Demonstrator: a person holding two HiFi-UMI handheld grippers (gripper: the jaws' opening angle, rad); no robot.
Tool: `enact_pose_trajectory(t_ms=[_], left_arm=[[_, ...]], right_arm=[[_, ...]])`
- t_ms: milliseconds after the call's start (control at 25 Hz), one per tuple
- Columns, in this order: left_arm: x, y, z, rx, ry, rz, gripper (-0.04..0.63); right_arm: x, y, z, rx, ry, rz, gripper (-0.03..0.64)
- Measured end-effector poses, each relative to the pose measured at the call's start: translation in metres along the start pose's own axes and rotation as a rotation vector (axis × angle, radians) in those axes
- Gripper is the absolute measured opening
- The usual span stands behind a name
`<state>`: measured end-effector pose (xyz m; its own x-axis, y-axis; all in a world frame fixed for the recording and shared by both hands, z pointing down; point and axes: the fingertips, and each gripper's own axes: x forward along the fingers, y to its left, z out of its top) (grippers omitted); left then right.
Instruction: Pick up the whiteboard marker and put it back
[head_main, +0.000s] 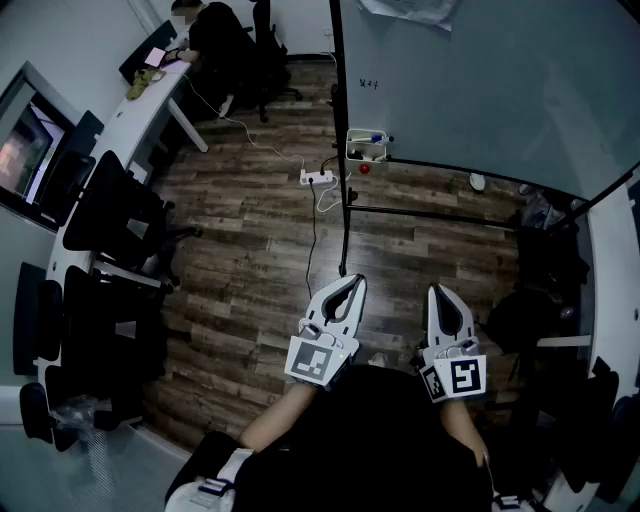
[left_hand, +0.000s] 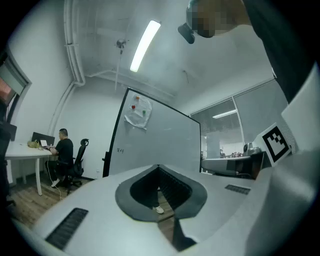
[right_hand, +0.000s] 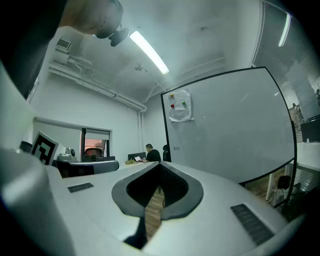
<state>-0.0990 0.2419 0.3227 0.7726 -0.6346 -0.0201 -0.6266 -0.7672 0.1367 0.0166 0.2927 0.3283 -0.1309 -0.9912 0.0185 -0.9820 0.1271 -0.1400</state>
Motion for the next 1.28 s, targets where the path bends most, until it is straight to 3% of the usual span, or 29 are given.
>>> enact_pose_trajectory(t_ms=[920, 1280], left_arm=[[-0.033, 0.048, -0.01, -0.012, 0.03, -0.051, 0.006], [-0.016, 0.058, -0.018, -0.05, 0.022, -0.067, 0.008]], right_arm=[[0.018, 0.043, -0.009, 0.017, -0.008, -0.09, 0.014], [0.034, 0.032, -0.016, 0.033, 0.012, -0.112, 0.014]])
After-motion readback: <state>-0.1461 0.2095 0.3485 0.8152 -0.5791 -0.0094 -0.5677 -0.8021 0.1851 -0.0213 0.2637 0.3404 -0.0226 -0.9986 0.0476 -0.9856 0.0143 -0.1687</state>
